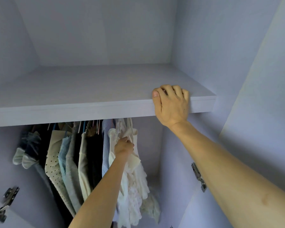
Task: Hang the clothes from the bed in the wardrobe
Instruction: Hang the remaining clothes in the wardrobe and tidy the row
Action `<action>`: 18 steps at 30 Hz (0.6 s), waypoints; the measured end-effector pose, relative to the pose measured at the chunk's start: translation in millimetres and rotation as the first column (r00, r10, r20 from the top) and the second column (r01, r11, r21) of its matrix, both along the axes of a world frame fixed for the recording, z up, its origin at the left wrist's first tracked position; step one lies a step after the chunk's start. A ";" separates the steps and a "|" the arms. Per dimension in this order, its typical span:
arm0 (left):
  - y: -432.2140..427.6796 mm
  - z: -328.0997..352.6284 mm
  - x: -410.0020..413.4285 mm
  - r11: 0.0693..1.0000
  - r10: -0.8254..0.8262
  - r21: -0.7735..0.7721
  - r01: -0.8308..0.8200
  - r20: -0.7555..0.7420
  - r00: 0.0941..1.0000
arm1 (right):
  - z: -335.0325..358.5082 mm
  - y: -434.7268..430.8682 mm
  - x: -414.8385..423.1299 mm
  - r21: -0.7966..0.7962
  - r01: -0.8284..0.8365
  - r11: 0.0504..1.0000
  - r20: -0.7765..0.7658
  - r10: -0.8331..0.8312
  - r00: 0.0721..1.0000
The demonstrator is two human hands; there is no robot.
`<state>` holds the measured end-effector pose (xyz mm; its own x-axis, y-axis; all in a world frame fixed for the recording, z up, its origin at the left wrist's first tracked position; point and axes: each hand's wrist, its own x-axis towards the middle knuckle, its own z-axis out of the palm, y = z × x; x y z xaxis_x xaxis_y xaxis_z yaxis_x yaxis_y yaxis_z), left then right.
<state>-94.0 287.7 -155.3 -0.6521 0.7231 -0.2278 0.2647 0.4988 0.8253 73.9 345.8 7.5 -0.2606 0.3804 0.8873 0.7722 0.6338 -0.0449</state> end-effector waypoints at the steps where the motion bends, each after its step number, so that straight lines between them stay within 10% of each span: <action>1: -6.5 1.5 0.2 0.998 -0.050 -0.027 0.049 -0.043 0.998 | 0.0 -0.1 0.1 -0.041 0.000 0.999 0.018 0.001 1.000; 13: -187.9 60.5 -3.3 0.914 -0.394 -0.011 0.405 -0.250 0.884 | -46.4 -78.1 31.6 -0.427 -0.097 0.899 0.023 0.118 0.993; 18: -295.4 25.9 -8.8 0.943 -0.333 -0.087 0.323 -0.302 0.893 | -151.8 -183.6 45.4 -0.763 -0.244 0.599 -0.039 0.334 0.942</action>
<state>-102.8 -7.6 -129.4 -0.4206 0.9035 -0.0825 0.6558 0.3656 0.6605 119.4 162.2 -144.3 -0.5436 0.7866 0.2929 0.5829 0.6049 -0.5425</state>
